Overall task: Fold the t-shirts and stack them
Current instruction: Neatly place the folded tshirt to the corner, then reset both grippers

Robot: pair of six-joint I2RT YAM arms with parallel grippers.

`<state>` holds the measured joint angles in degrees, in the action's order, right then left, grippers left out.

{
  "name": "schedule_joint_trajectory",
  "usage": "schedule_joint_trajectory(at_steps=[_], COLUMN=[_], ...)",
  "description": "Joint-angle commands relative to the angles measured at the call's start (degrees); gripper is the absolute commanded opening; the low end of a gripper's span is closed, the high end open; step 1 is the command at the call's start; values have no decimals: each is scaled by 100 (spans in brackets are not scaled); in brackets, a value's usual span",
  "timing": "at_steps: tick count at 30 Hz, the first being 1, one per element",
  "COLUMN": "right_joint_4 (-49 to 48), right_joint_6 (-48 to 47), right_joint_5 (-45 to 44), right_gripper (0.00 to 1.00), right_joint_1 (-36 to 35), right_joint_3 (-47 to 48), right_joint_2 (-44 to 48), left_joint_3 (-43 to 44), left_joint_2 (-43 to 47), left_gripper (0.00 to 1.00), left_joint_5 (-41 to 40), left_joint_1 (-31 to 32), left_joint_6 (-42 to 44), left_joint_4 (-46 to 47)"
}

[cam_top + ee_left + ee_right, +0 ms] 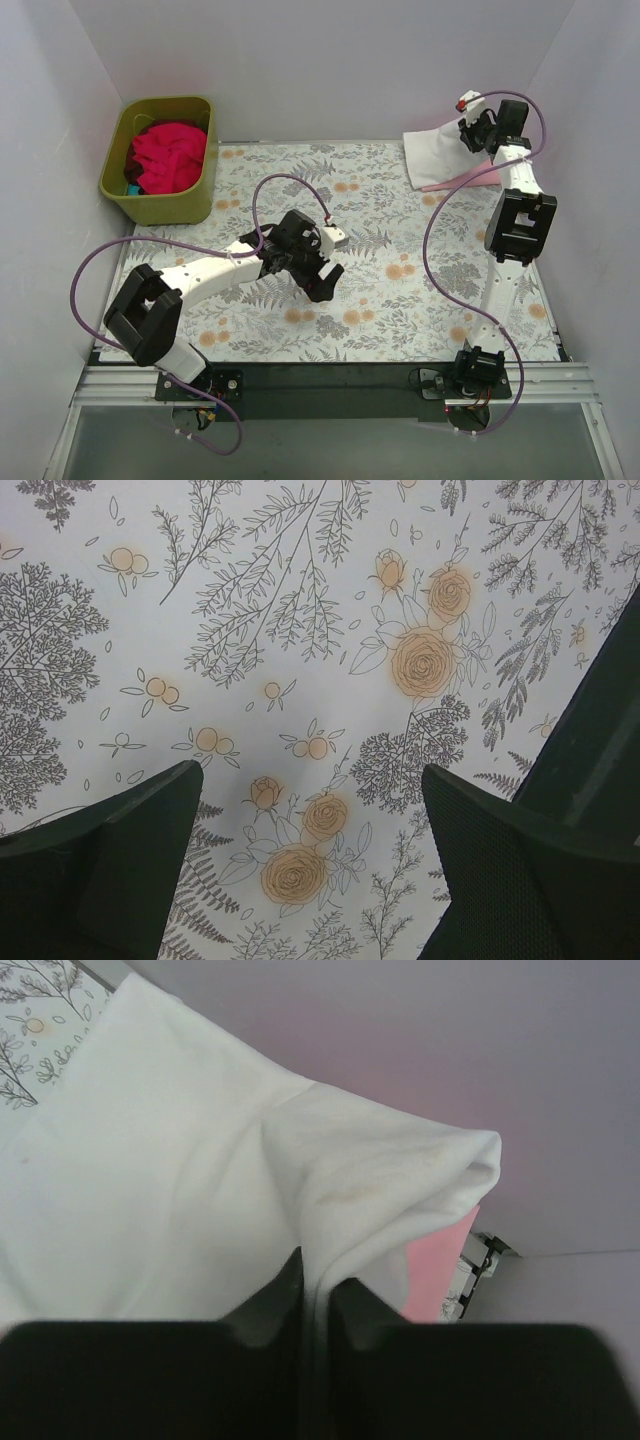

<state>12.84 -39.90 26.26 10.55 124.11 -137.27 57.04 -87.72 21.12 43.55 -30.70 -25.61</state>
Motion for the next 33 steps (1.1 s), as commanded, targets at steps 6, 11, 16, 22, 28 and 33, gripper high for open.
schedule_joint_trajectory(at_steps=[6, 11, 16, 22, 28, 33], right_joint_4=[-880, -1038, -942, -590, 533, 1640], right_joint_6=[377, 675, 1247, 2310, 2890, 3129], right_joint_5=[-851, -860, -728, -201, 572, 960], right_gripper=[71, 82, 88, 98, 98, 98], right_joint_1=[62, 62, 62, 62, 53, -17], right_joint_3=[157, 140, -352, -1248, -1855, -2540], right_joint_2=[-63, 429, 1307, 2616, 3663, 4269], left_joint_3=[404, 624, 879, 1301, 2013, 2040], left_joint_2=[89, 150, 273, 195, -105, -184], left_gripper=[92, 92, 92, 92, 92, 92], left_joint_5=[269, 497, 744, 832, 990, 472], left_joint_1=[-127, -399, -830, -1330, -2008, -2158], left_joint_6=[64, -59, -392, -876, -1167, -1088], left_joint_4=[-322, -410, -472, -629, -1069, -1165])
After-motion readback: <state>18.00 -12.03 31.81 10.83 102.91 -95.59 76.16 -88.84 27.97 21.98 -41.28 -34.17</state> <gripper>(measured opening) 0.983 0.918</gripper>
